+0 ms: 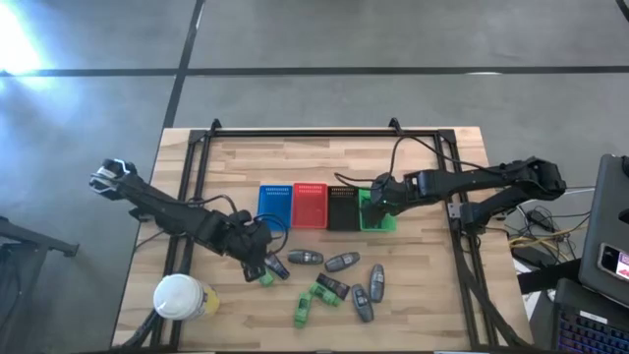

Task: Pick & Place Travel size toiletries
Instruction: Put the shampoo into the blue basket

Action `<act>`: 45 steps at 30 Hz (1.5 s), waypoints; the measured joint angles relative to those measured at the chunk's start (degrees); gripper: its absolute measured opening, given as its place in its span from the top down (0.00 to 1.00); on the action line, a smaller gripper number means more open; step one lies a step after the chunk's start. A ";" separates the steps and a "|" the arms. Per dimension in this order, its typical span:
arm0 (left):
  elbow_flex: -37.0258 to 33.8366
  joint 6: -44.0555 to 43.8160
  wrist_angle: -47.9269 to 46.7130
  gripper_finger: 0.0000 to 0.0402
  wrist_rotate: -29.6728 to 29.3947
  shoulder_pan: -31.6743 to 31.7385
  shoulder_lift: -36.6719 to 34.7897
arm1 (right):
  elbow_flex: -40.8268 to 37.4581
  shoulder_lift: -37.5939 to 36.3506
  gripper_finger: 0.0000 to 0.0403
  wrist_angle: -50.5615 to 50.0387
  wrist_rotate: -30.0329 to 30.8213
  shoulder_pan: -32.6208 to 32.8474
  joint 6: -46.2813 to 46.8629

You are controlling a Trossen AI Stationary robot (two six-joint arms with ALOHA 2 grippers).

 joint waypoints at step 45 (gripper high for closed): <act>-2.42 24.44 2.95 0.44 3.60 -2.78 0.20 | -0.74 0.09 0.31 0.45 -0.02 -0.02 -1.29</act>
